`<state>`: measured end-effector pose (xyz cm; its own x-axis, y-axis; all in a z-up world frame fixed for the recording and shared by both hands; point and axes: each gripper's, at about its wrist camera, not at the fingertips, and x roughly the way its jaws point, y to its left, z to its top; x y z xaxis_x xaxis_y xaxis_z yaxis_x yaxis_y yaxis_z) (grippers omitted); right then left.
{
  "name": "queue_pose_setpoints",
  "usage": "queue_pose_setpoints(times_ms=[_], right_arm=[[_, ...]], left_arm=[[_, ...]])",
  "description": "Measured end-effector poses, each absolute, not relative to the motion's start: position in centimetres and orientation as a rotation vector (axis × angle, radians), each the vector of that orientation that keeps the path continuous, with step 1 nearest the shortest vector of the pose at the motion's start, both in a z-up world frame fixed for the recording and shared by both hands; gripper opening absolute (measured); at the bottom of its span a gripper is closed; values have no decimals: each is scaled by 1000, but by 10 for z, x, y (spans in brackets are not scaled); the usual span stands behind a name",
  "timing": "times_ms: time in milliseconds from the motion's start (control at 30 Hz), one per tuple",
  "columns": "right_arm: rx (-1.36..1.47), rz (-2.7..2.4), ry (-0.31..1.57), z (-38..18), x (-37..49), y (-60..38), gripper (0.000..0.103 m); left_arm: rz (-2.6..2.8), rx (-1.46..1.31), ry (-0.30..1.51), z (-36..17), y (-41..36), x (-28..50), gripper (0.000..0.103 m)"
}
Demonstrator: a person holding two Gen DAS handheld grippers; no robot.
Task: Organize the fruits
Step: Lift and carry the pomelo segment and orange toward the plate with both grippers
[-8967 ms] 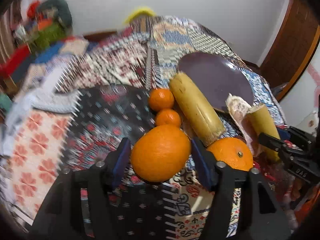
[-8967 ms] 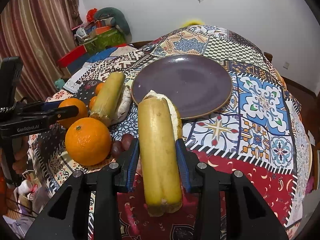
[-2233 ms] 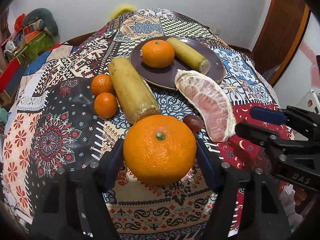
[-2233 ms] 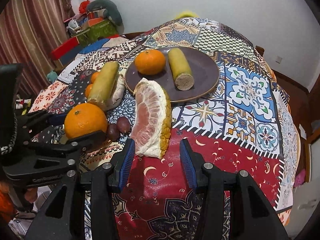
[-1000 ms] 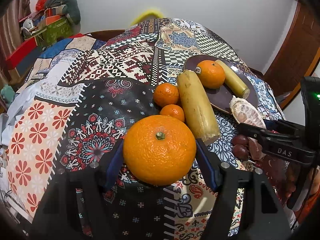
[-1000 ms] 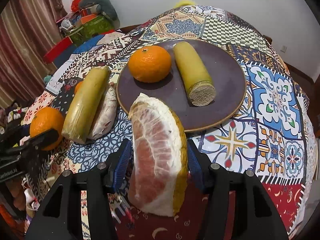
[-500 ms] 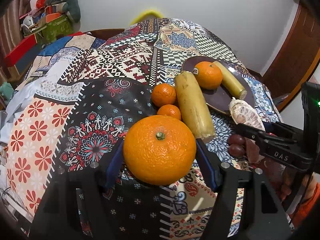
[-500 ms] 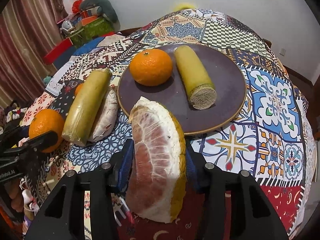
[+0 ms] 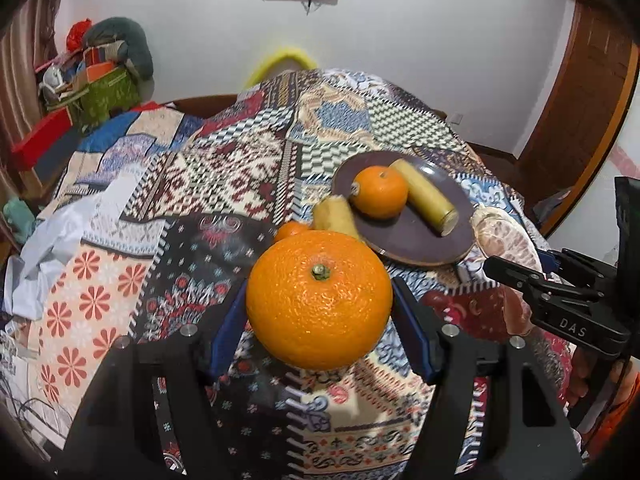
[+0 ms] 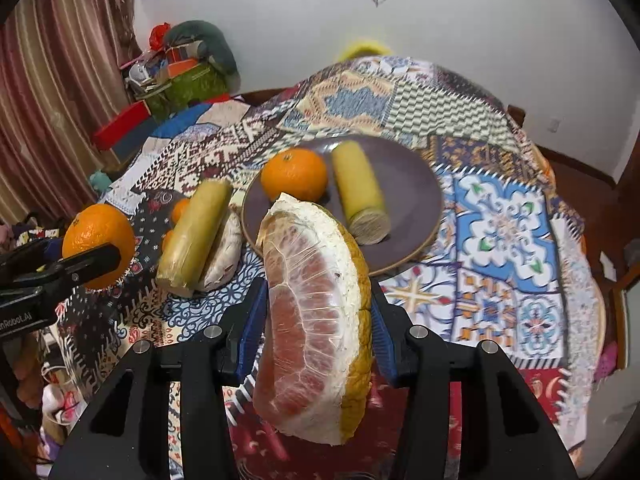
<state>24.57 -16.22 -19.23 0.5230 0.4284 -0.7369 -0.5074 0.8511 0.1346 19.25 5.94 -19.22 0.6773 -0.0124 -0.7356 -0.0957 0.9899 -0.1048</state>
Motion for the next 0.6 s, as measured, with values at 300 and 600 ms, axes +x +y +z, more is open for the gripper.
queue_pose_setpoints(times_ms=[300,600], right_arm=[[-94,512,775,-167,242,-191,45],[-43,470,768,-167,255,-212,45]], left_arm=[[-31,-110,779,-175,25,219,69],[-81,-66,823,-194,-1,257,69]])
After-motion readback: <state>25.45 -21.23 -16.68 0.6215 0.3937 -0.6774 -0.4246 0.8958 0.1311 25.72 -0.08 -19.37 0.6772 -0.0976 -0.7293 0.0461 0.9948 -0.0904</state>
